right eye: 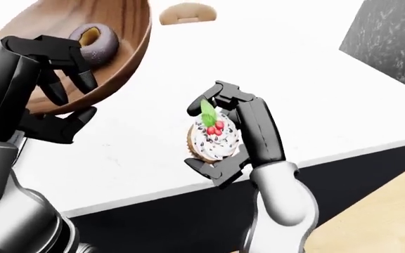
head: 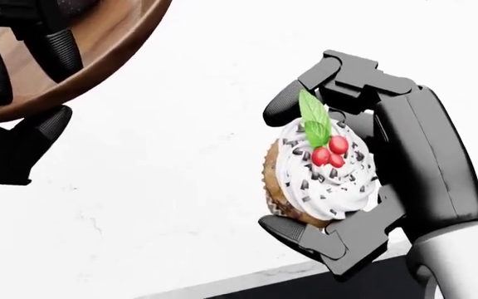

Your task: Pick up the bowl with donut and place it on the tray. Pick up the cupcake and place it on the tray.

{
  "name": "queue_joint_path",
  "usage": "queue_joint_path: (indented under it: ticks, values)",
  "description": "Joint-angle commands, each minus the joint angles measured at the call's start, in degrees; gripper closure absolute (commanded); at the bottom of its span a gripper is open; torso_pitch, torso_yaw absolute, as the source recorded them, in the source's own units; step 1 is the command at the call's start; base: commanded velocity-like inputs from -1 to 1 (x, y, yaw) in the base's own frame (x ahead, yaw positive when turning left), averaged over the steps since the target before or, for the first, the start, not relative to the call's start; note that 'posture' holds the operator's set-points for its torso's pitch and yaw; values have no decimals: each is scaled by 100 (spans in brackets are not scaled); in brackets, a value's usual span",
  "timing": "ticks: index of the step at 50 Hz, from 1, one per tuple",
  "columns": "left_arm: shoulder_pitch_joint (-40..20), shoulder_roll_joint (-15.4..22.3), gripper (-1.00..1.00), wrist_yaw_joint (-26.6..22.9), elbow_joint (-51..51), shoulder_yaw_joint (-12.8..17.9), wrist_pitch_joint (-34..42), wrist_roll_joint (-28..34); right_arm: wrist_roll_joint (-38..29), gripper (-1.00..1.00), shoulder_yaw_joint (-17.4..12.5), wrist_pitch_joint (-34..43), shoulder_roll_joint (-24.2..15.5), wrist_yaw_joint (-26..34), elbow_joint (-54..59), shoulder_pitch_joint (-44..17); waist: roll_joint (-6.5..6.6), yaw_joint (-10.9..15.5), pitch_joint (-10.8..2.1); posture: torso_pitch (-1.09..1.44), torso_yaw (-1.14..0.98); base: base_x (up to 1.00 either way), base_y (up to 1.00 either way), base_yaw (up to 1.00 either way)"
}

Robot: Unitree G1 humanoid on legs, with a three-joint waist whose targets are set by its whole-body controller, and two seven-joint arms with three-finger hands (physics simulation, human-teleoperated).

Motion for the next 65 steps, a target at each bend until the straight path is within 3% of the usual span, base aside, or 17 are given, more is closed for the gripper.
queue_joint_path:
  ticks: [1, 8, 11, 13, 22, 24, 25, 28, 32, 38, 46, 51, 58, 60, 62, 63, 65]
  values:
    - [-172, 63, 100, 271, -238, 113, -81, 84, -6, 100, 52, -192, 43, -44, -129, -152, -185, 53, -192, 0, 0, -66, 0, 0]
    - [-177, 67, 100, 250, -263, 124, -74, 88, 14, 100, 13, -139, 75, -94, -157, -161, -275, 147, -25, 0, 0, -12, 43, 14]
    - [-156, 74, 100, 292, -240, 129, -86, 61, 77, 100, 3, -124, 85, -134, -158, -142, 298, 172, 162, 0, 0, 0, 0, 100]
    - [-176, 79, 100, 275, -233, 128, -79, 68, 100, 100, 5, -113, 72, -151, -164, -141, 859, 230, -5, 0, 0, 0, 0, 100]
    - [-268, 150, 100, 278, -140, 187, -66, 9, 262, 100, -503, 292, -50, -287, -208, -618, -46, 151, 65, 0, 0, 0, 7, 75]
    - [-264, 157, 100, 277, -144, 172, -57, 13, 435, 100, -573, 316, -108, -414, -214, -626, -761, 52, 80, 0, 0, 0, 72, 0]
    - [-281, 157, 100, 264, -148, 165, -51, 19, 476, 100, -544, 399, -149, -467, -259, -645, -453, 85, 100, 0, 0, 0, 72, 0]
    - [-238, 133, 100, 289, -158, 138, -64, 23, 723, 100, -610, 371, -193, -643, -272, -599, -435, 66, -111, 0, 0, 1, 71, 0]
    - [-236, 128, 100, 276, -181, 140, -66, 29, 1009, 100, -680, 536, -350, -852, -344, -676, -181, 36, -45, 0, 0, 0, 64, 0]
    - [-239, 111, 100, 283, -165, 132, -80, 43, 1386, 100, -769, 553, -468, -1150, -374, -640, 621, -66, -173, 0, 0, 1, 54, 0]
    - [-164, 91, 100, 373, -134, 124, -118, 11, 1792, 100, -897, 510, -548, -1467, -374, -567, -3, -36, 110, 0, 0, 14, 54, 0]
    - [-158, 73, 100, 397, -112, 106, -134, 12, 2050, 100, -953, 461, -594, -1660, -374, -511, -338, -27, 47, 0, 0, 32, 54, 0]
    - [-165, 39, 100, 382, -112, 76, -153, 51, 2129, 100, -954, 498, -633, -1731, -374, -552, -110, 6, -27, 0, 0, 34, 54, 0]
    - [-125, 22, 100, 446, -80, 69, -182, 28, 2135, 100, -983, 476, -620, -1722, -374, -534, 105, -58, -3, 0, 0, 50, 54, 0]
    - [-109, 5, 100, 460, -73, 58, -194, 34, 2161, 100, -997, 460, -622, -1743, -374, -514, 668, -49, -160, 0, 0, 54, 54, 0]
    - [-114, 4, 100, 457, -74, 64, -193, 34, 2198, 100, -1016, 432, -619, -1758, -374, -488, 398, -29, -17, 0, 0, 55, 54, 0]
    - [-141, 1, 100, 407, -100, 62, -183, 64, 2234, 100, -1040, 417, -621, -1774, -374, -487, 424, 37, 55, 0, 0, 55, 54, 0]
